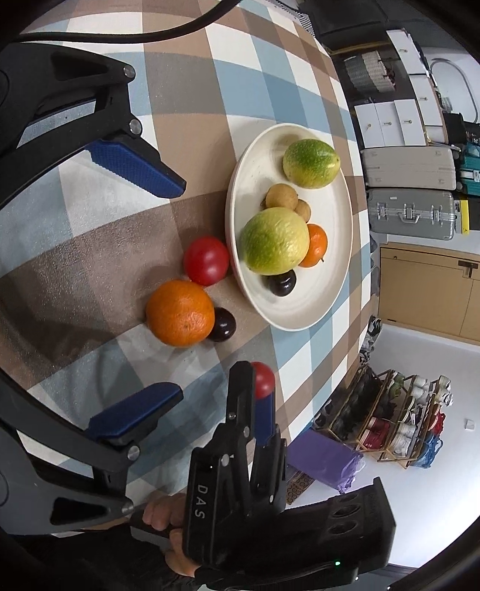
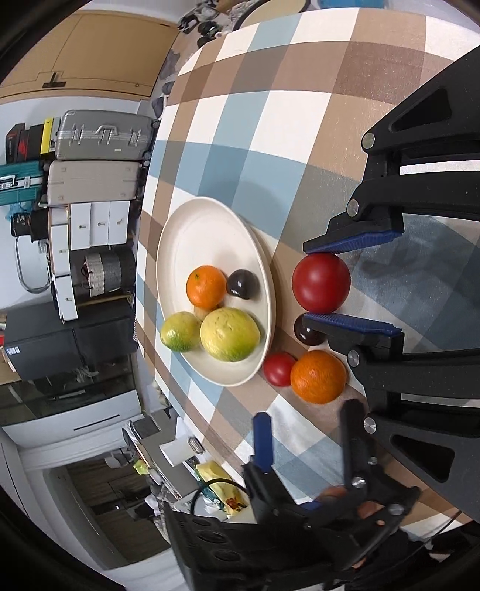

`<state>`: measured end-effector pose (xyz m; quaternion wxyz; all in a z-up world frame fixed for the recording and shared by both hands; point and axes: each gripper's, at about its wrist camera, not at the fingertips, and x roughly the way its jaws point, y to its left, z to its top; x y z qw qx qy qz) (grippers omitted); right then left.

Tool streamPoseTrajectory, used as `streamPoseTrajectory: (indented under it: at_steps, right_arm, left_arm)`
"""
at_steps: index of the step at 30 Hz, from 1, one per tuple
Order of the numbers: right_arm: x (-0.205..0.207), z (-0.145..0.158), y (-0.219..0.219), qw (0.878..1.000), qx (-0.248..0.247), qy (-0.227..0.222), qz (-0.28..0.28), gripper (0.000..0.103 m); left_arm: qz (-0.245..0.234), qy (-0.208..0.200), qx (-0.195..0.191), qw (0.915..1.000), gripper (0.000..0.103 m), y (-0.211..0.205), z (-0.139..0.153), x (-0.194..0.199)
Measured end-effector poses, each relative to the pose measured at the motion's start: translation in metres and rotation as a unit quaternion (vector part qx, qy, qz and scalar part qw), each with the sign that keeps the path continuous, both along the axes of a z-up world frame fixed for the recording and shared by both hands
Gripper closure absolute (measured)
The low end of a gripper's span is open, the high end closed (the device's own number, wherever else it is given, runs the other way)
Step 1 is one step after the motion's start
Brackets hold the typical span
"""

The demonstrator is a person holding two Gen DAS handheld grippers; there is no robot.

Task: Organize fruits
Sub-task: 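Grasp a red tomato with the right tool while the left tool grasps an orange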

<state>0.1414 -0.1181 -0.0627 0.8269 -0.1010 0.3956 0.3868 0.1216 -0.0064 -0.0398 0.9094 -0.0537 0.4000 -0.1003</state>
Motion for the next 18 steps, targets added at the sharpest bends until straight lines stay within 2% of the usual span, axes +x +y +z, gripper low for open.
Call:
streamPoseTrajectory:
  at_steps: [3,8,12,18]
  right_arm:
    - [-0.001,0.000,0.001,1.000,-0.002,-0.001,0.002,0.070]
    - [-0.002,-0.001,0.002,1.000,-0.004,-0.002,0.004,0.070]
    - [-0.004,-0.003,0.004,1.000,-0.006,0.002,0.009,0.070]
    - [-0.006,-0.004,0.005,1.000,-0.007,0.002,0.012,0.070]
  left_arm:
    - [-0.016,0.008,-0.005,0.9998,0.014,-0.004,-0.002,0.000]
    - [-0.031,0.017,-0.001,0.9994,0.034,-0.011,-0.006,0.000]
    - [-0.030,0.028,0.001,0.9992,0.044,-0.012,-0.009,0.004]
    - [-0.028,0.030,0.001,0.9992,0.051,-0.013,-0.009,0.007]
